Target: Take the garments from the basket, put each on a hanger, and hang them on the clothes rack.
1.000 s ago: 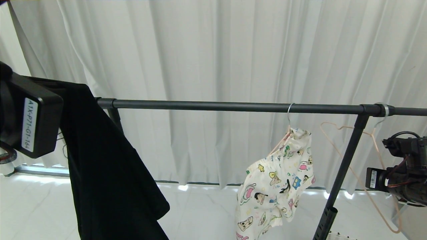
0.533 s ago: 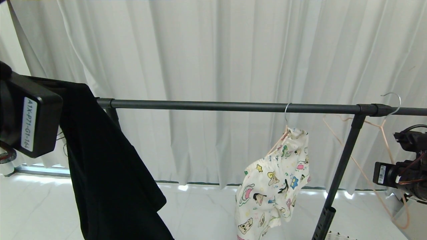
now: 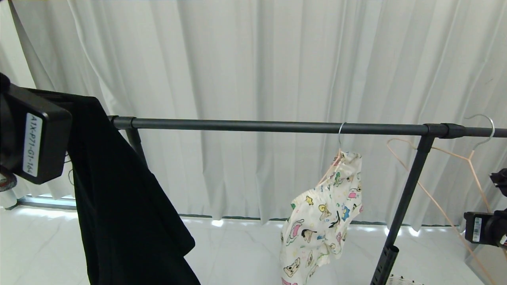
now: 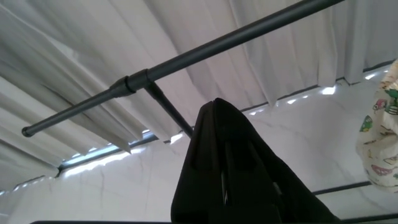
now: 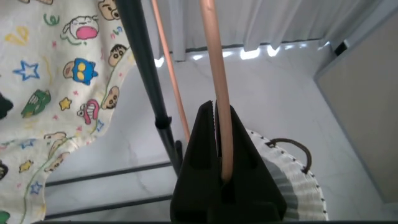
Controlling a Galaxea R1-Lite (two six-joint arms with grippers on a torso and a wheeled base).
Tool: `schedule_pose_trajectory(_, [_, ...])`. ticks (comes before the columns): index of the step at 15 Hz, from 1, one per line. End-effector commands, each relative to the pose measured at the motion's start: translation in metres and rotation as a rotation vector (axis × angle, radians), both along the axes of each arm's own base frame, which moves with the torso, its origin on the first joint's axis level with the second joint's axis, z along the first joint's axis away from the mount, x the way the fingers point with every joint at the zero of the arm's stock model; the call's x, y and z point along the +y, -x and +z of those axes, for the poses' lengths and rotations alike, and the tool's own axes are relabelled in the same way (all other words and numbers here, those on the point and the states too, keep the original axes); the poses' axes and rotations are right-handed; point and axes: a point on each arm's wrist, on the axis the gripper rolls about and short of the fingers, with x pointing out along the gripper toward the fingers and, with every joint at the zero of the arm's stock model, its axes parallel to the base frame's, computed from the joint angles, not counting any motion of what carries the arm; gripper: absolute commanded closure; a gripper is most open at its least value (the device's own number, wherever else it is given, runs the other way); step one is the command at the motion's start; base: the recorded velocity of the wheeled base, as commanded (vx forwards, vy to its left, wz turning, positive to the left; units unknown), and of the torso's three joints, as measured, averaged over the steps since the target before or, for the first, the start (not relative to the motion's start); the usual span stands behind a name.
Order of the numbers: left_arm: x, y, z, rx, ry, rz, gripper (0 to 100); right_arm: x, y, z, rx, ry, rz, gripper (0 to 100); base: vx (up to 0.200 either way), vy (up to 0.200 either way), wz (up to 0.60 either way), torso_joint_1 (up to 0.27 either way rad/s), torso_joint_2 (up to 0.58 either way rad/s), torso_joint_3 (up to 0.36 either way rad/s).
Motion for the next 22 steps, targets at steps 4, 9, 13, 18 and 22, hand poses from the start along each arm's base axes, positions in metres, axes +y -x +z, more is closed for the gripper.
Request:
schedule_pose_trajectory(4, [0.001, 0.0, 0.0, -0.003, -0.001, 0.006, 100, -0.001, 0.021, 0.002, -0.038, 0.018, 0.01, 100, -0.2, 0.0, 0.0, 0.007, 0.0, 0.004])
schedule_pose_trajectory(9, [0.001, 0.0, 0.0, -0.004, -0.002, 0.008, 100, -0.001, 0.024, 0.005, -0.053, 0.045, 0.028, 100, -0.2, 0.0, 0.0, -0.003, 0.0, 0.003])
schedule_pose_trajectory(13, [0.0, 0.0, -0.001, -0.002, -0.004, 0.008, 100, -0.001, 0.028, 0.007, -0.067, 0.047, 0.033, 100, -0.2, 0.0, 0.0, 0.004, 0.0, 0.002])
schedule_pose_trajectory(18, [-0.002, 0.0, -0.01, 0.02, -0.029, 0.004, 100, 0.015, 0.053, 0.005, -0.108, 0.158, 0.273, 100, -0.12, 0.0, 0.0, 0.001, 0.0, 0.001])
schedule_pose_trajectory(22, [-0.006, -0.016, -0.033, 0.08, 0.008, 0.114, 100, 0.048, 0.077, 0.01, -0.17, 0.118, 0.636, 100, 0.0, 0.0, 0.0, 0.0, 0.0, 0.0])
